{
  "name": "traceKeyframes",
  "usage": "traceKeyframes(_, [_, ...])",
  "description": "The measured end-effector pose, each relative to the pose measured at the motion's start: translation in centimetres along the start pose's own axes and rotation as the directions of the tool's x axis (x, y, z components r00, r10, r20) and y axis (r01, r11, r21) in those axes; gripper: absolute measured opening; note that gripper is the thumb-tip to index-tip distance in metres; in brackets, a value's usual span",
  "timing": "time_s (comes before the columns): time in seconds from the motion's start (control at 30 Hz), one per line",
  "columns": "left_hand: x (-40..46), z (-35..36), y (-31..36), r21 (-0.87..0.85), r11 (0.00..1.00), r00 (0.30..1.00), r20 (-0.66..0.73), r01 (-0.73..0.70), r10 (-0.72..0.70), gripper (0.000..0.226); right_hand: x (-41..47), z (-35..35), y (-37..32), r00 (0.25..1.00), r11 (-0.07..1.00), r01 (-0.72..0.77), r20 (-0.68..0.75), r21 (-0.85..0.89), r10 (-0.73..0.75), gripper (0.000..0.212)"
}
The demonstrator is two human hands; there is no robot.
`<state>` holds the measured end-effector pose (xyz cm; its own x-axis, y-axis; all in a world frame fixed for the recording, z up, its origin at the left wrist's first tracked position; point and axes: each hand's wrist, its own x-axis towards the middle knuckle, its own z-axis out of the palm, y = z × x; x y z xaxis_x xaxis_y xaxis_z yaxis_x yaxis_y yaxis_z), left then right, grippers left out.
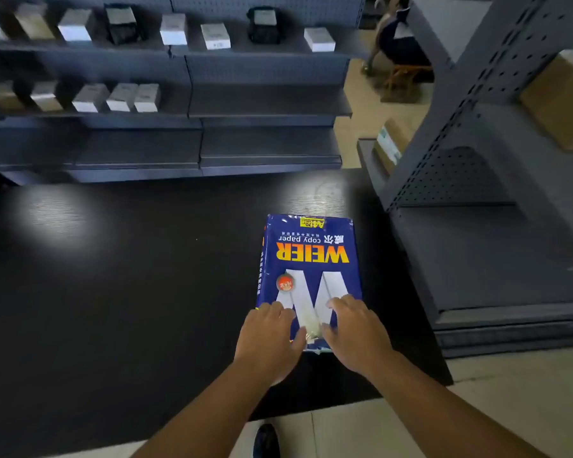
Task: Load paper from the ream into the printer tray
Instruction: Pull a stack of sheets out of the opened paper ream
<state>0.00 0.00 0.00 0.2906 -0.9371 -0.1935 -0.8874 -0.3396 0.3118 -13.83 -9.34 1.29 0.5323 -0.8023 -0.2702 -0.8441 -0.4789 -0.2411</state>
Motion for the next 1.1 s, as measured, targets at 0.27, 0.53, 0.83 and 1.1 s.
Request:
traceKeyframes(0.27, [0.8, 3.7, -1.1, -0.047, 0.998, 0.998, -0.028, -0.051, 0.049, 0.035, 1.6, 3.9, -0.4, 0.999, 0.999, 0.037, 0.015, 0.039, -0.038, 0.026])
traceKeyframes(0.53, [0.2, 4.3, -1.4, -0.064, 0.996, 0.998, -0.02, -0.063, 0.062, 0.035, 2.6, 5.3, -0.8, 0.998, 0.995, -0.057, -0.024, 0.079, 0.059, 0.019])
traceKeyframes(0.83, [-0.7, 4.3, -2.1, -0.05, 0.997, 0.999, -0.011, -0.052, 0.052, 0.029, 0.0, 5.1, 0.7, 0.982, 0.984, 0.172, -0.071, -0.034, -0.174, 0.021])
traceKeyframes(1.1, [-1.5, 4.4, -1.1, -0.074, 0.997, 0.999, -0.052, -0.005, 0.002, 0.036, -6.8, 8.8, 3.4, 0.908, 0.918, 0.396, -0.151, 0.001, -0.391, 0.013])
